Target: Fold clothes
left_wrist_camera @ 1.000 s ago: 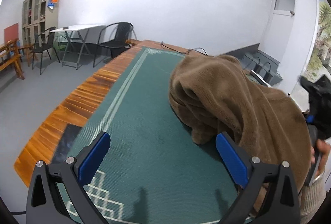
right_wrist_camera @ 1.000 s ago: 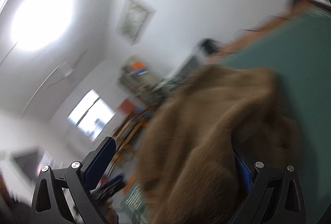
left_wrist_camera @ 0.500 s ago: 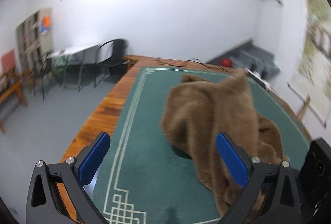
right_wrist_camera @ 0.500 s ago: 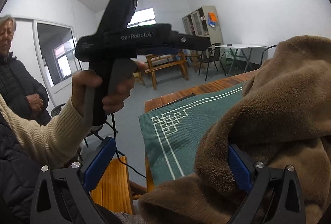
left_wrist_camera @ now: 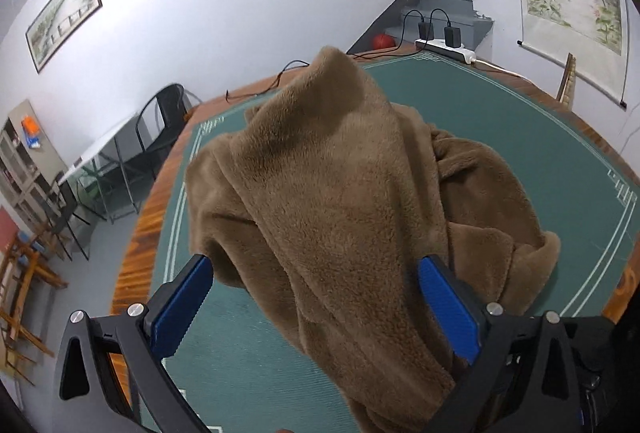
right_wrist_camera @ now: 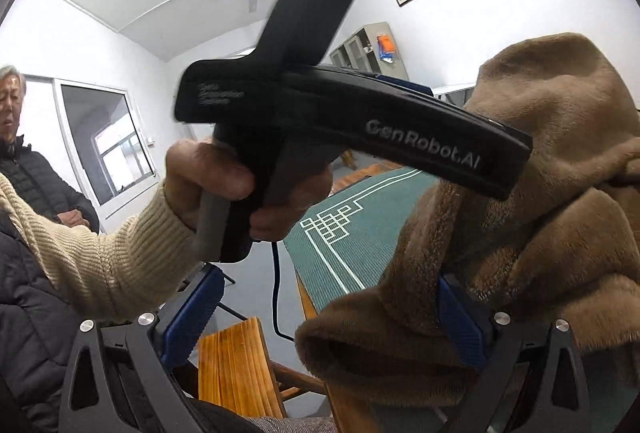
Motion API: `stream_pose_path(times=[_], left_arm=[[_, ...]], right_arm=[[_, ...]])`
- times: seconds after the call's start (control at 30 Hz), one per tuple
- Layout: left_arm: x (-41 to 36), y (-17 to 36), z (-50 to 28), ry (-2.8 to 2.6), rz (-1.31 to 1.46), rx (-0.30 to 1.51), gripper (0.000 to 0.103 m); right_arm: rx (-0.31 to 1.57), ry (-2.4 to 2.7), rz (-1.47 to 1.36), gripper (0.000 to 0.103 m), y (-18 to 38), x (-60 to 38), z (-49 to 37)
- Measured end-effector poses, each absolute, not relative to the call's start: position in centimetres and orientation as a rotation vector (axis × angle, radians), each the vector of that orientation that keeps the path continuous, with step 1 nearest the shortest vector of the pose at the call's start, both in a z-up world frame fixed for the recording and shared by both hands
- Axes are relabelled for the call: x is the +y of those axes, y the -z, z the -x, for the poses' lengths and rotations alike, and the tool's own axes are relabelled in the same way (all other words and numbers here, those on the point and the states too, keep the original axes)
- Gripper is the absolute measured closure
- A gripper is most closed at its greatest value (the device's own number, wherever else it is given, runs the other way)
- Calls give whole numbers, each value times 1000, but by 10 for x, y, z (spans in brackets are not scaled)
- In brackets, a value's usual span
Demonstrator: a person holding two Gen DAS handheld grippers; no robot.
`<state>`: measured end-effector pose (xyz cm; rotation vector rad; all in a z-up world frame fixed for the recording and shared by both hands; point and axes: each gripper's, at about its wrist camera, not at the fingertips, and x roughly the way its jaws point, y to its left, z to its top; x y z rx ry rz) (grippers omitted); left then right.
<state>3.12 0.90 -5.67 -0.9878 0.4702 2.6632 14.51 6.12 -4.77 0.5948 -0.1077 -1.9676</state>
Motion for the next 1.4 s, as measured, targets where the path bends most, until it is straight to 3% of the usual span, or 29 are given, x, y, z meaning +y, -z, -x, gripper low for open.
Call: stream_pose_path(times=[0.13, 0.37, 0.5, 0.7, 0.83, 1.07, 1.23, 1.4], left_arm=[[-7, 54, -33, -2716, 975, 450, 0], [-44, 52, -42, -2745, 942, 330, 0], [-50, 55, -57, -2730, 903, 336, 0], [-78, 60, -70, -2744, 886, 297, 0], [-98, 66, -70, -2763, 900, 245, 0], [-124, 75, -81, -2773, 887, 133, 0], [-147, 87, -94, -2799, 919, 68, 0], [-161, 104, -114, -2795, 944, 90, 0]], right_arm=[[-193, 1966, -569, 1, 39, 83, -145], [-593, 2007, -560, 1, 11, 169, -89], [-843, 1937, -710, 1, 23, 184, -29], [-957, 2008, -1004, 1, 43, 162, 30], [-879, 2050, -948, 1, 9, 136, 41], [-436, 1897, -799, 1, -74, 28, 21], [-59, 1699, -847, 1, -80, -61, -10], [-9, 1700, -899, 1, -63, -58, -16]])
